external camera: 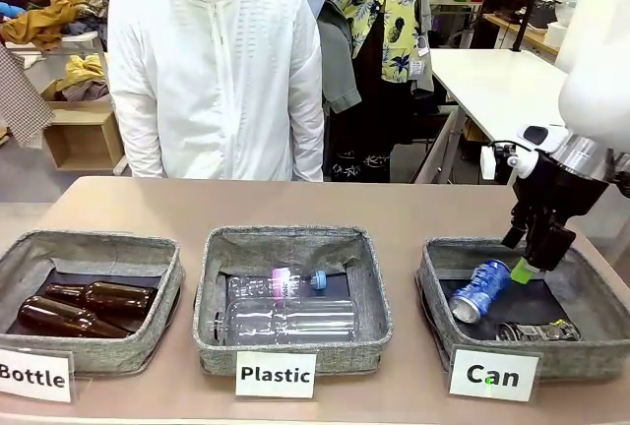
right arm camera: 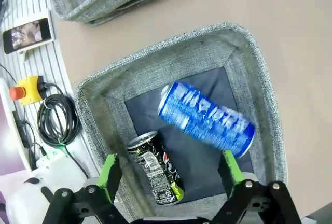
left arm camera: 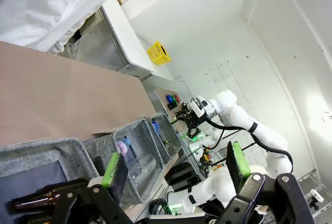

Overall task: Sort the can waste into the basket.
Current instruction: Pick up the can waste from the table and place it in the right Fabric basket.

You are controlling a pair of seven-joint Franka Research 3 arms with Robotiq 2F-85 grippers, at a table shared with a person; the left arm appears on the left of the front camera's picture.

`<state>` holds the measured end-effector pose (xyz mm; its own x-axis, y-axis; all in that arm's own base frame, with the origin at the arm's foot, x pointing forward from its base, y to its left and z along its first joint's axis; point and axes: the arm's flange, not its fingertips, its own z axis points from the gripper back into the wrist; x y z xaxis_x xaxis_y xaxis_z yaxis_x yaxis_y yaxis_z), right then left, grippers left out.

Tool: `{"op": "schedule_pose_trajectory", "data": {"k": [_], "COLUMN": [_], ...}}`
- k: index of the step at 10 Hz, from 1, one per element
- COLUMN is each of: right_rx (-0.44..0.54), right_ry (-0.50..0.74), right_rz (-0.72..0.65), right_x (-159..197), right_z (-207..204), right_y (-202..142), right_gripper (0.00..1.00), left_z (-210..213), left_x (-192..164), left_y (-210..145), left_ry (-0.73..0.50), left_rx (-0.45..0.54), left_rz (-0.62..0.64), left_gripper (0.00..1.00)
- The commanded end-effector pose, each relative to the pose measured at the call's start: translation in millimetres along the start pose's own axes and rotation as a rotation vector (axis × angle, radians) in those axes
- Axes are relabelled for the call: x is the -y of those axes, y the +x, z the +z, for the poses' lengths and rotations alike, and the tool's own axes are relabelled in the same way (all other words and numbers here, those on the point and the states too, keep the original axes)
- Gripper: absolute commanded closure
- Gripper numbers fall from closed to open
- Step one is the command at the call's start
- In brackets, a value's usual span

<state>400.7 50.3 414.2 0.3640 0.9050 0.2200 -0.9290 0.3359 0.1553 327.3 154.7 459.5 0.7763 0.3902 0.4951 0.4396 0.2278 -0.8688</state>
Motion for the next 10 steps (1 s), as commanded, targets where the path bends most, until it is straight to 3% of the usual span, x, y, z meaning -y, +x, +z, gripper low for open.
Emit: {"op": "schedule_pose_trajectory", "data": {"k": [1, 2, 3, 4, 5, 6, 8, 9, 10], "right_rx": [0.182, 0.459, 0.845, 1.121, 1.204, 1.204, 1.265, 1.293, 0.709], "right_ry": [0.086, 0.246, 0.388, 0.473, 0.676, 0.838, 0.992, 1.001, 0.712], "right_rz": [-0.135, -0.391, -0.800, -1.000, -1.024, -0.997, -1.074, -1.115, -0.694], "right_x": [8, 10, 18, 23, 24, 27, 43, 50, 35], "right_z": [10, 25, 42, 52, 55, 56, 54, 52, 56], "right_y": [6, 10, 10, 8, 7, 4, -5, -6, -6], "right_gripper": [0.00, 0.00, 0.00, 0.00, 0.00, 0.00, 0.00, 0.00, 0.00], "left_z": [-1, -1, -1, -1, -1, -1, -1, -1, -1], "left_x": [1, 1, 1, 1, 1, 1, 1, 1, 1], "left_y": [-1, -1, -1, -1, -1, -1, -1, -1, -1], "left_ry": [-0.007, -0.007, -0.007, -0.007, -0.007, -0.007, -0.007, -0.007, -0.007], "left_rx": [0.014, 0.014, 0.014, 0.014, 0.014, 0.014, 0.014, 0.014, 0.014], "left_rz": [-0.007, -0.007, -0.007, -0.007, -0.007, -0.007, -0.007, -0.007, -0.007], "left_gripper": [0.00, 0.00, 0.00, 0.00, 0.00, 0.00, 0.00, 0.00, 0.00]}}
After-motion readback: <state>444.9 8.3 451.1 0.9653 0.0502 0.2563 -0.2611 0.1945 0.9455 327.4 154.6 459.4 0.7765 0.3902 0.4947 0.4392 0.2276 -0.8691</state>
